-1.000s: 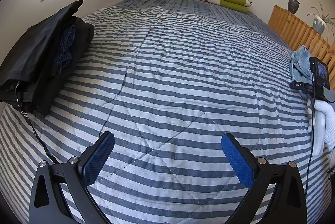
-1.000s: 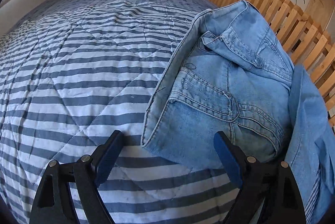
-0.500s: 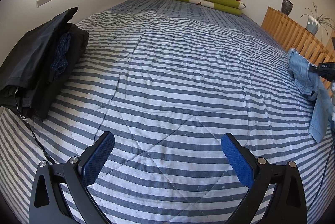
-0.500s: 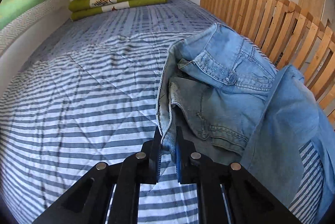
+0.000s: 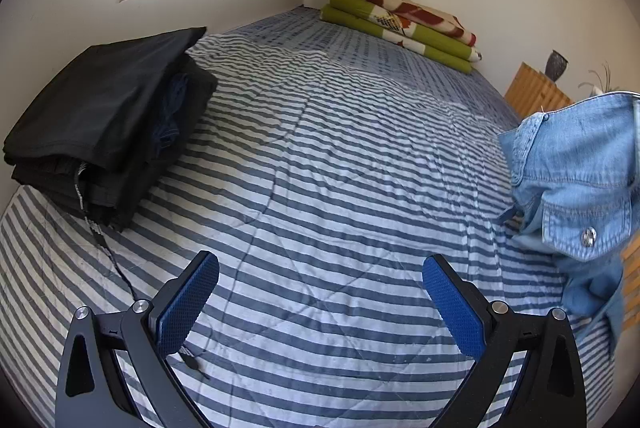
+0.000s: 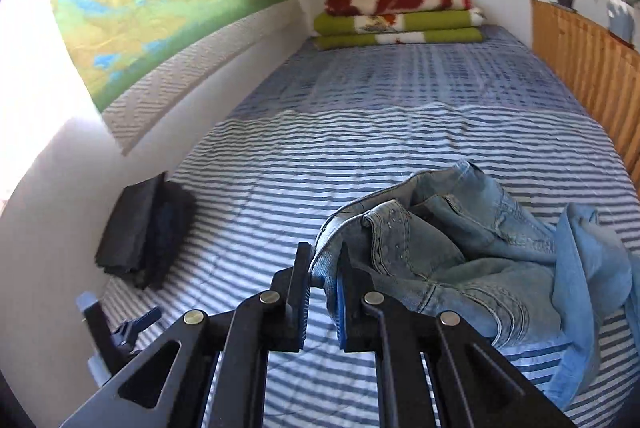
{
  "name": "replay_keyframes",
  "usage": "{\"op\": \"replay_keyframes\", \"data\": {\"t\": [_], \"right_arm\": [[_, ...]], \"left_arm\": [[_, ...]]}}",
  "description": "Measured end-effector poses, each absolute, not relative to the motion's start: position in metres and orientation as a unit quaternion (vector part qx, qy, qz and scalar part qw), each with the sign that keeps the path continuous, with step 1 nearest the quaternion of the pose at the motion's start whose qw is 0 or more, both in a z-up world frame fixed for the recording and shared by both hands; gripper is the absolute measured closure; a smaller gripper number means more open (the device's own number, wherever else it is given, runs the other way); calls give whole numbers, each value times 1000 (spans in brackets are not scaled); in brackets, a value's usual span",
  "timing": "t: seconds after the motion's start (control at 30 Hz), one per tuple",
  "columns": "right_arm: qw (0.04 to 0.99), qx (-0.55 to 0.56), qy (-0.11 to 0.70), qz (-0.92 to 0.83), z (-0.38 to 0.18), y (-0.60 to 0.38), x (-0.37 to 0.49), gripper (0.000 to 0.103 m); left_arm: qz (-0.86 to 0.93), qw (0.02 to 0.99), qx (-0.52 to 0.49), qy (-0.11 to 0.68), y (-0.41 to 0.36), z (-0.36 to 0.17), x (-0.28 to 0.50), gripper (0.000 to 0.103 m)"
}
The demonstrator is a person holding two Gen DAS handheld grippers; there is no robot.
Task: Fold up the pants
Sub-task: 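Grasp the jacket hem with the left tool while the right tool holds the jacket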
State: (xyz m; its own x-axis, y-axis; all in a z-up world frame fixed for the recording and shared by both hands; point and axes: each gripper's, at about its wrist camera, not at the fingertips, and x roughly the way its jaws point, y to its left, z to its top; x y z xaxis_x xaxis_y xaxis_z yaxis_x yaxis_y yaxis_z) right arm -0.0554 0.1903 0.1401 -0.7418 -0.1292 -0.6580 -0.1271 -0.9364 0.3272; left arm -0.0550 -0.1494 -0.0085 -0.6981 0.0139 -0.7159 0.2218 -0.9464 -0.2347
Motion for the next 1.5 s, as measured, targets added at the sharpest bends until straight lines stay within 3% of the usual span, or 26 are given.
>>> {"op": "replay_keyframes", "data": {"t": [0.17, 0.23, 0.3, 0.43, 0.57, 0.73, 0.87, 1.0, 1.07, 1.13, 1.23, 1.3, 1.33, 1.37, 1.43, 1.5], "right_arm": [[148, 365, -187, -900, 157, 82, -64, 94], [191, 395, -192, -878, 140, 47, -67, 93], [208, 452, -175, -850, 109, 16, -73, 86], [162, 509, -156, -831, 51, 22, -62, 79], [69, 510, -188, -837, 21, 100, -34, 63], [-89, 518, -167, -834, -15, 183, 3, 60], [-70, 512, -272, -812, -35, 220, 20, 60], [-43, 496, -254, -829, -23, 201, 11, 57], [-22, 493, -243, -835, -19, 187, -5, 47], [-23, 503, -212, -837, -25, 170, -23, 41], [-50, 529, -164, -831, -39, 156, -41, 41], [-68, 538, -138, -829, -46, 156, -40, 54], [-72, 543, -132, -826, -47, 159, -36, 79], [-67, 548, -140, -822, -47, 166, -30, 93], [-70, 541, -161, -822, -36, 183, -10, 100], [-99, 531, -152, -828, -16, 203, 14, 100]], "left_arm": [[-901, 127, 359, 207, -239, 3, -38, 0], [-888, 127, 371, 240, -271, -1, -34, 0], [-879, 124, 376, 266, -290, -5, -30, 0], [-878, 100, 390, 258, -287, -12, -36, 0], [-869, 48, 431, 239, -256, -35, -51, 0], [-851, 0, 477, 219, -203, -65, -76, 0], [-847, -17, 496, 190, -164, -75, -104, 0], [-808, -83, 542, 215, -131, -97, -124, 0], [-804, -91, 549, 209, -114, -108, -130, 1], [-817, -82, 546, 165, -97, -111, -132, 6], [-832, -68, 528, 156, -91, -109, -131, 26], [-832, -56, 515, 197, -104, -107, -128, 56], [-829, -58, 511, 222, -112, -106, -127, 64], [-825, -60, 507, 242, -119, -106, -125, 71], [-826, -64, 499, 255, -126, -103, -122, 74], [-835, -61, 494, 237, -123, -99, -119, 79]]}}
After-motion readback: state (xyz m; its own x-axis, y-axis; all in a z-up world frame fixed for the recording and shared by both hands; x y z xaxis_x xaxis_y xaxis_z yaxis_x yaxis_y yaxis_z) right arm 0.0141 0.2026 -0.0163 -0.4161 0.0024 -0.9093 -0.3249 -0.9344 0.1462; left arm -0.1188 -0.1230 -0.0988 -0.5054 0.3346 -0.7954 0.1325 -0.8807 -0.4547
